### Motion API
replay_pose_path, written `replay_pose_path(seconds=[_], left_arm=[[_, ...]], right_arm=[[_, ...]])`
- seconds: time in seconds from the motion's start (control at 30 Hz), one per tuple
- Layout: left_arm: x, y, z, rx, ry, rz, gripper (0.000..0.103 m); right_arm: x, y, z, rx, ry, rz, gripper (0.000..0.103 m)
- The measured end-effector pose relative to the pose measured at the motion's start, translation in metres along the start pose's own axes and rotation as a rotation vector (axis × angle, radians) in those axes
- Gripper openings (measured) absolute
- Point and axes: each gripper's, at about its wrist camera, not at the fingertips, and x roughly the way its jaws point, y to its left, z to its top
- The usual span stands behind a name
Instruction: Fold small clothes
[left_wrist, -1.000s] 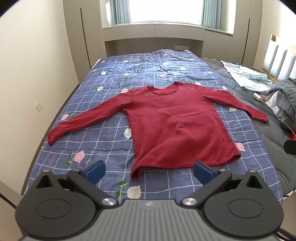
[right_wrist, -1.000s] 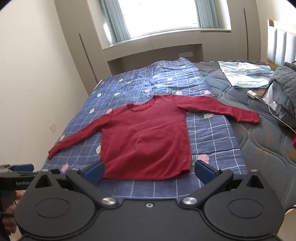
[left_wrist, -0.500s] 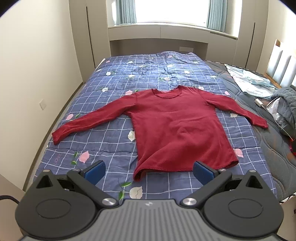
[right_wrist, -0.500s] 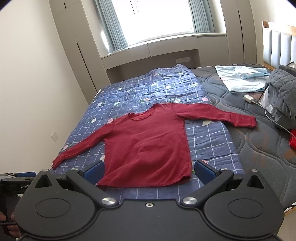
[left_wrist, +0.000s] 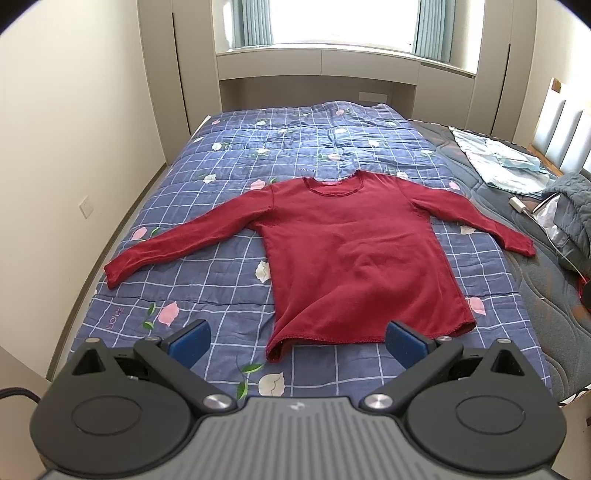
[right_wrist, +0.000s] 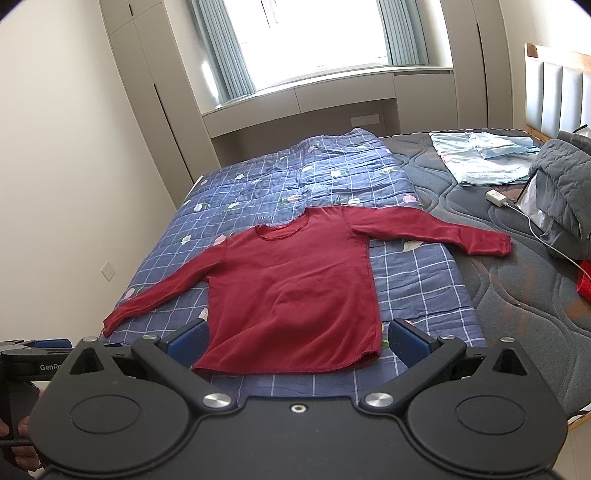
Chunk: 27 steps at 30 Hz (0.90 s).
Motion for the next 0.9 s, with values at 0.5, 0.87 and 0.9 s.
replay_pose_path(seconds=[0.5,0.87,0.9], left_arm=[[0.005,-0.002,0.006,-0.001,0.018,0.003,0.103],[0.011,-0.001,0.011,-0.003,0.032,0.003,0.103],[0.012,-0.001,0.011,-0.003,0.033,0.003,0.103]], right_arm=[[0.01,-0.002,0.006,0.007,0.02,0.004,0.103],[0.016,-0.002,0.008,0.013,0.033,0.004,0.103],[0.016,-0.001,0.008,0.013,0.034,0.004,0.103]])
